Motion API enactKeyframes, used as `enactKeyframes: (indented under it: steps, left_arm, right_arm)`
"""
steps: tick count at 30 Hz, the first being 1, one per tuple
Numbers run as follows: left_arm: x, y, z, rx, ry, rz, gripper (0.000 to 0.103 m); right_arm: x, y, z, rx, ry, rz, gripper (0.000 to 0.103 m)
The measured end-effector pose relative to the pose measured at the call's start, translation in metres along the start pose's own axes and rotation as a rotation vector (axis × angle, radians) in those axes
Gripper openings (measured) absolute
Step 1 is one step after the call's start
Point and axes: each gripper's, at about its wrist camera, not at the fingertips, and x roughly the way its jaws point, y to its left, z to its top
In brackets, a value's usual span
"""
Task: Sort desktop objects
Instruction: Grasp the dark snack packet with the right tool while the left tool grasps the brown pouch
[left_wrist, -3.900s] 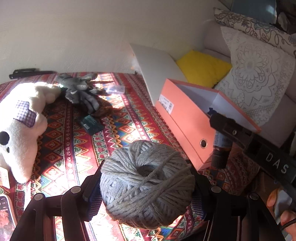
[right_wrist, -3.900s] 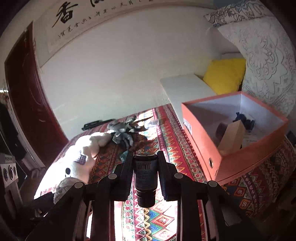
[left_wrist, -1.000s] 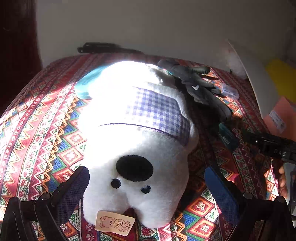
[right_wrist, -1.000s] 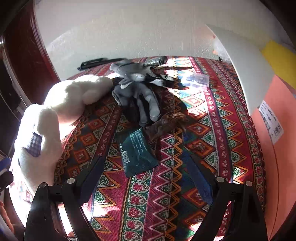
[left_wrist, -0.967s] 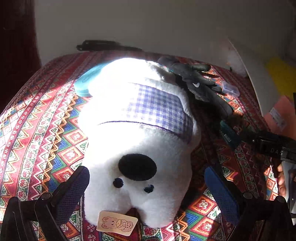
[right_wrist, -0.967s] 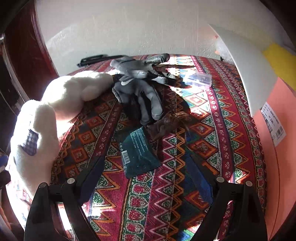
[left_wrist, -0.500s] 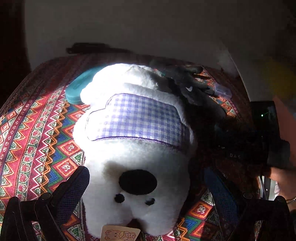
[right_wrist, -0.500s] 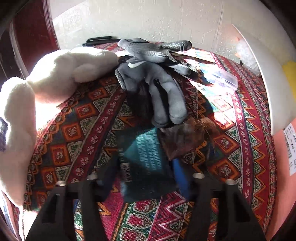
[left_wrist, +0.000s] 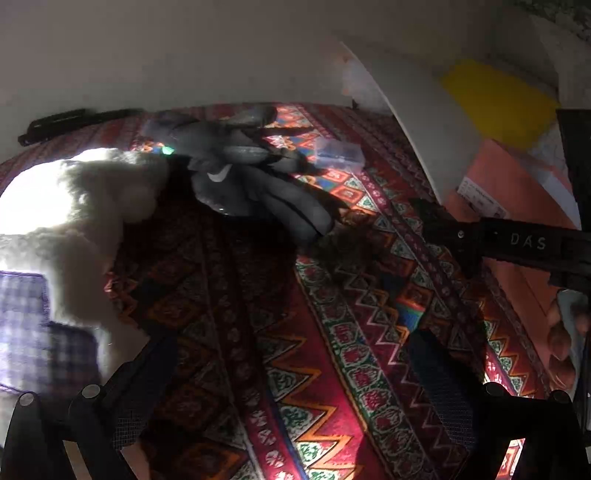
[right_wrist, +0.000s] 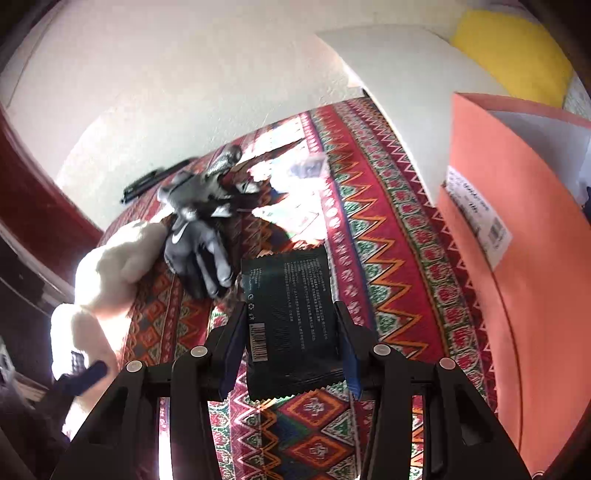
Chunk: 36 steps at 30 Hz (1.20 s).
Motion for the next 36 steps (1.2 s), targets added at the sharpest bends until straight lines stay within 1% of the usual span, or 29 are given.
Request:
enactKeyframes:
  steps: [2,4,5,8,10,11,12,13,14,15,16,20,25,29,32,36]
  left_arm:
    - [0.032,-0.018,0.008,0.027,0.029,-0.001,0.102]
    - [0.064,-0.036,0.016,0.055,0.057,-0.002,0.098]
    - [0.08,-0.045,0.02,0.068,0.072,-0.002,0.102]
    - [0.125,-0.068,0.034,0.098,0.107,-0.005,0.102]
    - [0.135,-0.064,0.05,0.063,0.093,-0.008,0.1]
    - [0.135,-0.061,0.055,0.049,0.088,0.004,0.097]
    - [0.135,-0.058,0.06,0.034,0.084,0.016,0.076]
    - [0.134,-0.054,0.063,0.009,0.084,0.011,0.033]
    - [0.128,-0.047,0.062,-0.038,0.091,-0.029,0.008]
    - [0.122,-0.041,0.059,-0.08,0.097,-0.062,0.006]
    - [0.115,-0.037,0.053,-0.113,0.099,-0.083,0.006]
    - [0.082,-0.029,0.017,-0.17,0.09,-0.12,0.006]
    - [0.034,-0.026,-0.021,-0.191,0.047,-0.101,0.006]
    - [-0.007,-0.025,-0.034,-0.194,-0.006,-0.083,0.006]
    - [-0.039,-0.02,-0.046,-0.221,-0.045,-0.091,0.006]
    - [-0.078,-0.019,-0.062,-0.245,-0.088,-0.109,0.006]
  right_arm:
    - [-0.008,-0.017,0.007,0.051,-0.014,0.01,0.048]
    - [-0.01,-0.03,0.013,0.086,-0.017,0.02,0.048]
    - [-0.009,-0.033,0.016,0.094,-0.016,0.022,0.048]
    - [-0.009,-0.039,0.023,0.099,-0.019,0.035,0.048]
    - [-0.01,-0.041,0.027,0.096,-0.025,0.045,0.048]
    - [-0.01,-0.041,0.028,0.094,-0.029,0.048,0.048]
    - [-0.011,-0.041,0.029,0.093,-0.033,0.052,0.048]
    - [-0.011,-0.04,0.03,0.091,-0.035,0.058,0.048]
    - [-0.013,-0.039,0.03,0.086,-0.036,0.064,0.048]
    - [-0.014,-0.037,0.03,0.08,-0.038,0.071,0.048]
    - [-0.015,-0.034,0.03,0.071,-0.04,0.075,0.048]
    - [-0.023,-0.017,0.018,0.033,-0.044,0.084,0.048]
    - [-0.037,0.013,-0.01,-0.041,-0.039,0.075,0.048]
    - [-0.047,0.029,-0.045,-0.077,-0.026,0.063,0.048]
    - [-0.059,0.038,-0.074,-0.104,-0.024,0.056,0.048]
    - [-0.087,0.051,-0.108,-0.155,-0.064,0.034,0.048]
